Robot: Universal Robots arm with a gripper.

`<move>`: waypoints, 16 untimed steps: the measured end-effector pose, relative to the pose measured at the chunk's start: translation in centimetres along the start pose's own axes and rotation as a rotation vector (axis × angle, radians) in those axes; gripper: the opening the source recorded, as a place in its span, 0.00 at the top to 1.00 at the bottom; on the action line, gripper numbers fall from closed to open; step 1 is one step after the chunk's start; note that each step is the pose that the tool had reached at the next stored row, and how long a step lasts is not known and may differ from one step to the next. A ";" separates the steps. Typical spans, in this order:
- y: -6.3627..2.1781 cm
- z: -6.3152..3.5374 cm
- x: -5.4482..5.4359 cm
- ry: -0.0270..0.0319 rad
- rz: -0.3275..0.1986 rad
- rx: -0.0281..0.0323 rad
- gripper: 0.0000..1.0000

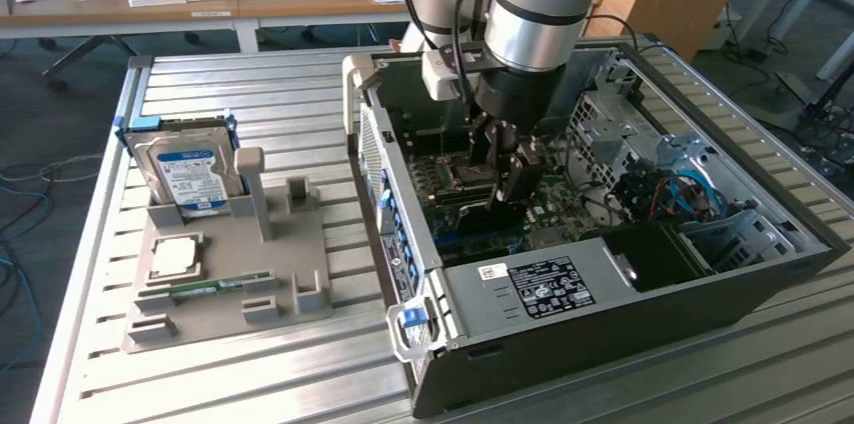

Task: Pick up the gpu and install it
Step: 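Press down on the gpu until it lock into place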

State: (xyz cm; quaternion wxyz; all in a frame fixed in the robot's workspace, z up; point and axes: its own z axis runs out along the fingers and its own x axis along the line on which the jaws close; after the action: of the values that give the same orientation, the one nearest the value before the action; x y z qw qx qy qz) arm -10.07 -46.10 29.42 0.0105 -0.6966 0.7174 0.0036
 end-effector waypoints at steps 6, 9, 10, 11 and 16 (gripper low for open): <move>0.00 0.00 0.0 0.0000 0.000 0.0000 0.27; 0.00 0.00 0.0 0.0000 0.000 0.0000 0.33; 0.00 0.00 0.0 0.0000 0.000 0.0000 0.39; 0.00 0.00 0.0 0.0000 0.000 0.0000 0.39; 0.00 0.00 0.0 0.0000 0.000 0.0000 0.62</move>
State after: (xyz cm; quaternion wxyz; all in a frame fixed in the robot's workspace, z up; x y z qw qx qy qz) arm -10.07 -46.10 29.42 0.0105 -0.6966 0.7174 0.0036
